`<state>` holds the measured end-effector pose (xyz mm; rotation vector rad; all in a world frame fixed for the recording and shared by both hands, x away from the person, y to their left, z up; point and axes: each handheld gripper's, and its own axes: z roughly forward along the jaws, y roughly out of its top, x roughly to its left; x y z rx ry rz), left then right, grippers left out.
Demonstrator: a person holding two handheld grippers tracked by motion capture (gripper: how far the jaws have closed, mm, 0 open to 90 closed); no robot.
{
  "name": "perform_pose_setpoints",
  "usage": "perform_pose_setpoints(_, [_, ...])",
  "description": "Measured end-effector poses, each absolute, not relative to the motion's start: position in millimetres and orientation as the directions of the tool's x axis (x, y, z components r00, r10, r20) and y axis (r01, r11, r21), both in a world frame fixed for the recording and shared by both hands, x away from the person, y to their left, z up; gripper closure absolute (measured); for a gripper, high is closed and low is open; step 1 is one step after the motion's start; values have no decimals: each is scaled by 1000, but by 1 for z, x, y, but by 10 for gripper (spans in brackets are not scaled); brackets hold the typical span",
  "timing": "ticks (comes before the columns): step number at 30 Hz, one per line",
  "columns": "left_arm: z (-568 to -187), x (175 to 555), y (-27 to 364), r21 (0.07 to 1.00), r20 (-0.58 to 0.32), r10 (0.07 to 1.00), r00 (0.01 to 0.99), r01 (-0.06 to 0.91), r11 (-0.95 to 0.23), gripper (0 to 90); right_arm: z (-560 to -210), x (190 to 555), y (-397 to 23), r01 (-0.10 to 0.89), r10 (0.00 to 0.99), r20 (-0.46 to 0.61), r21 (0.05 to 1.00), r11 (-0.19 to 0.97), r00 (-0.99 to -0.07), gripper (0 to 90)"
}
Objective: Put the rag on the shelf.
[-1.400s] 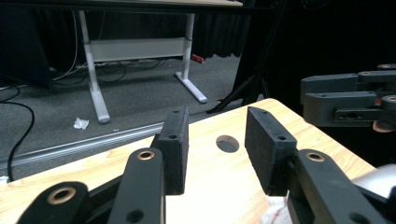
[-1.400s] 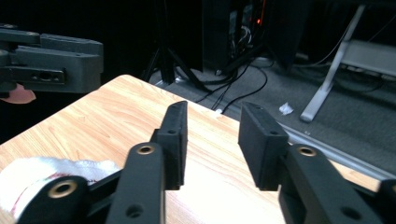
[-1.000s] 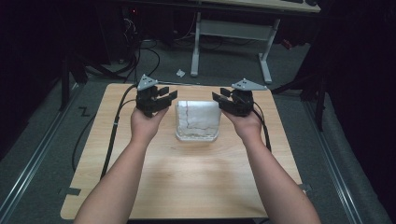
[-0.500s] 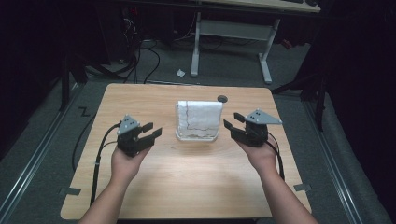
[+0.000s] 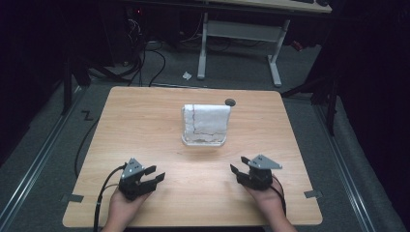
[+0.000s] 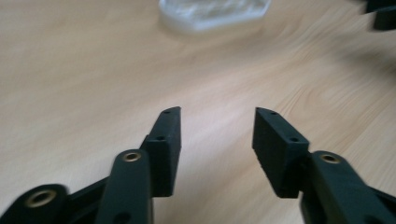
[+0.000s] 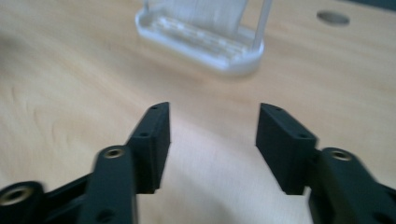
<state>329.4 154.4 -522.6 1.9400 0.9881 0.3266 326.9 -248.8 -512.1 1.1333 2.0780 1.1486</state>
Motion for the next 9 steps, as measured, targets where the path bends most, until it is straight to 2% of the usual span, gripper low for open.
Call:
perform_pose_setpoints(3, [-523, 329, 152, 814, -98, 729, 678, 476, -333, 482, -513, 320, -254, 415, 843, -55, 852, 318, -534, 486])
perform_pose_setpoints(7, [-526, 338, 154, 811, -208, 721, 661, 529, -251, 480, -520, 328, -257, 460, 856, -19, 837, 296, -516, 478])
perform_pose_setpoints(9, [-526, 339, 154, 817, -183, 729, 660, 514, -260, 458, -521, 329, -256, 459, 854, -30, 833, 308, -519, 475])
